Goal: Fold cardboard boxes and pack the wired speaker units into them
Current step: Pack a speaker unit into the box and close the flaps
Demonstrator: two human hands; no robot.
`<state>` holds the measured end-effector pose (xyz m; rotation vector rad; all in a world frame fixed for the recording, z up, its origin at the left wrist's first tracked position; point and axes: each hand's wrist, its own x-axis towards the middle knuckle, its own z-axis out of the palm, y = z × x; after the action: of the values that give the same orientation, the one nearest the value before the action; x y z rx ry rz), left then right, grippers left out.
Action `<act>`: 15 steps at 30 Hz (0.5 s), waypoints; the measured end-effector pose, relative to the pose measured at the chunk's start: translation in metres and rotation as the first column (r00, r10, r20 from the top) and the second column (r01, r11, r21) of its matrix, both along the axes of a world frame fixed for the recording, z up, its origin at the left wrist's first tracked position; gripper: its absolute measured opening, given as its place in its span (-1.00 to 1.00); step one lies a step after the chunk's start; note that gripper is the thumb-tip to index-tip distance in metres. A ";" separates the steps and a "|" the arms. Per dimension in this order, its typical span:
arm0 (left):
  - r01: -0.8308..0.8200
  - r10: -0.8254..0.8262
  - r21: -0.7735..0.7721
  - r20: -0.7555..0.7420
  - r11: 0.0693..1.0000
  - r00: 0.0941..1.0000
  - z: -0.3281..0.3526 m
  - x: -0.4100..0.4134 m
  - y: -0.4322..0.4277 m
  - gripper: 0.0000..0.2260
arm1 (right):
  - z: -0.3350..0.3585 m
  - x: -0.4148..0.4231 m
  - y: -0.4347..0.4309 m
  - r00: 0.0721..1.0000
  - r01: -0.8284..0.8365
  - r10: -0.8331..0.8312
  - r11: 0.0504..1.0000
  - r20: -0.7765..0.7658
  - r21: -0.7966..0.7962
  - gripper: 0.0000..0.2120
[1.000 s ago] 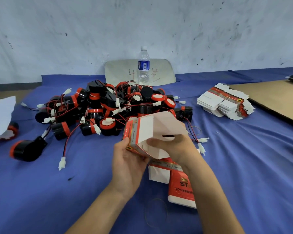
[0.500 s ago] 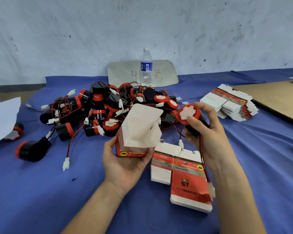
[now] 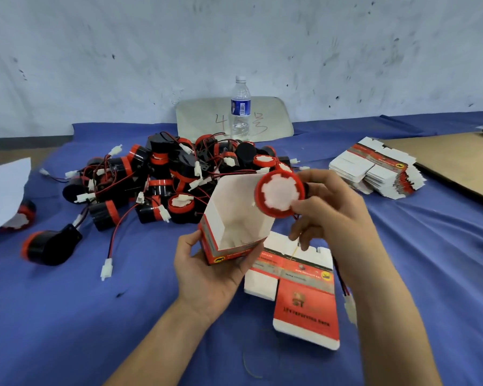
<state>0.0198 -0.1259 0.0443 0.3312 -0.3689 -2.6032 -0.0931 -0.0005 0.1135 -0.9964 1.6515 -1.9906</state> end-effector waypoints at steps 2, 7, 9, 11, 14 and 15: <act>0.002 -0.003 -0.042 -0.002 0.999 1.000 -0.001 -0.001 0.002 -0.53 | -0.002 0.006 -0.004 0.993 0.071 -0.064 0.995 -0.101 0.071 -0.74; -0.022 0.025 -0.201 0.012 0.979 1.000 -0.005 -0.003 0.009 -0.59 | -0.011 0.017 -0.018 0.915 0.216 -0.129 0.957 -0.383 0.193 -0.87; -0.032 0.041 -0.241 0.029 0.970 0.999 -0.008 -0.003 0.011 -0.63 | -0.015 0.017 -0.024 0.862 0.278 -0.146 0.937 -0.485 0.213 -0.92; -0.038 0.046 -0.273 0.022 0.961 0.999 -0.011 -0.003 0.010 -0.59 | -0.017 0.015 -0.027 0.824 0.303 -0.102 0.911 -0.558 0.281 -0.88; -0.010 0.020 -0.353 0.025 0.936 0.999 -0.011 -0.003 0.008 -0.51 | -0.020 0.014 -0.028 0.783 0.320 -0.044 0.884 -0.621 0.341 -0.77; 0.000 0.010 -0.368 0.027 0.930 1.000 -0.010 -0.003 0.008 -0.50 | -0.021 0.014 -0.029 0.769 0.337 -0.035 0.871 -0.639 0.358 -0.75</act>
<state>0.0170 -0.1180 0.0347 0.2362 -0.8498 -2.4573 -0.0786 -0.0291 0.0924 -1.4195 2.5132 -1.3012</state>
